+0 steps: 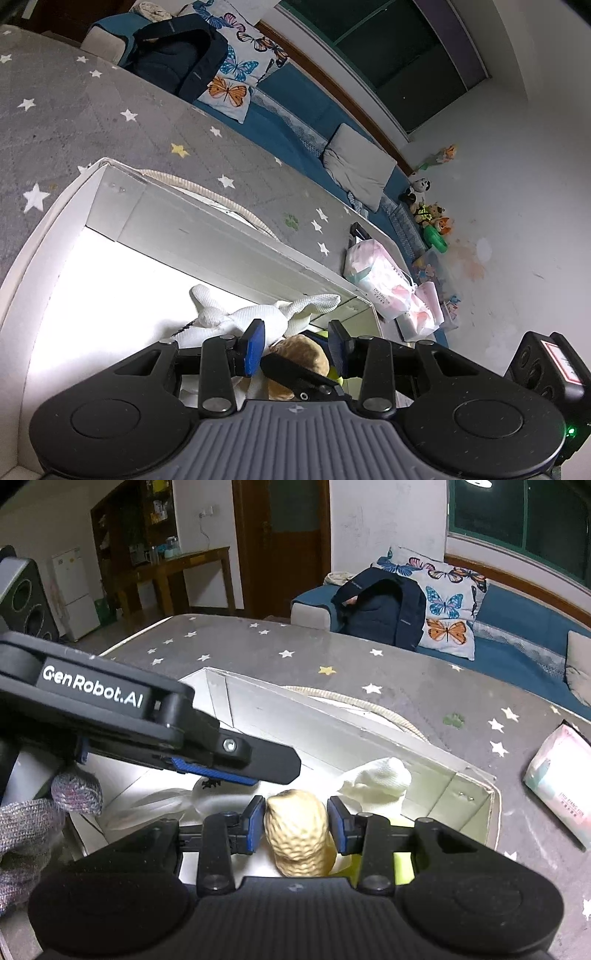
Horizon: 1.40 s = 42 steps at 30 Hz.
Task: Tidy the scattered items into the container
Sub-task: 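Lower the peanut plush into the white box and open both grippers, then grasp the red-and-black doll with the right gripper while the left gripper grips it too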
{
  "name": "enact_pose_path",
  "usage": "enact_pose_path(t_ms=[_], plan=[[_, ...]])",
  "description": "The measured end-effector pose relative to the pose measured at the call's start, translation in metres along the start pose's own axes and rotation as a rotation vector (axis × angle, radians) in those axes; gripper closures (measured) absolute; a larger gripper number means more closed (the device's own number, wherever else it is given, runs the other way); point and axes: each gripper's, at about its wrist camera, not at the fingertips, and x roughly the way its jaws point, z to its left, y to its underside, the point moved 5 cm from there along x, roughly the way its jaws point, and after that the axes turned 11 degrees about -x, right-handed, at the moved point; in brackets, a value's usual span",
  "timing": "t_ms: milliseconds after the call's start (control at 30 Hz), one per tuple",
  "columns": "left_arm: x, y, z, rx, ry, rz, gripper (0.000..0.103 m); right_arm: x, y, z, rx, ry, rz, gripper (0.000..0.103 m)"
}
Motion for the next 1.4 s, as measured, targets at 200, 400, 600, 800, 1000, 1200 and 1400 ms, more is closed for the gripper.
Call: enact_pose_path(t_ms=[200,400,600,800,1000,1200,1400], plan=[[-0.005,0.001,0.000,0.013,-0.013,-0.016,0.063,-0.005,-0.001,0.002,-0.029,0.021,-0.015,0.054],[-0.022,0.007,-0.005,0.035,-0.023,-0.054,0.063,-0.027,0.001,0.004,-0.014,0.033,-0.061,0.052],[-0.041,0.023,-0.016,0.075,-0.029,-0.081,0.063,-0.055,0.008,0.012,0.008,0.050,-0.118,0.038],[-0.062,0.044,-0.024,0.116,-0.036,-0.109,0.063,-0.083,0.022,0.029,0.008,0.070,-0.164,0.037],[-0.076,0.070,-0.026,0.126,-0.022,-0.122,0.063,-0.108,0.043,0.045,0.025,0.101,-0.193,0.036],[-0.084,0.094,-0.021,0.146,-0.025,-0.113,0.063,-0.125,0.068,0.055,0.056,0.119,-0.196,0.036],[-0.090,0.112,-0.008,0.130,-0.054,-0.103,0.063,-0.140,0.092,0.069,0.075,0.104,-0.201,0.036]])
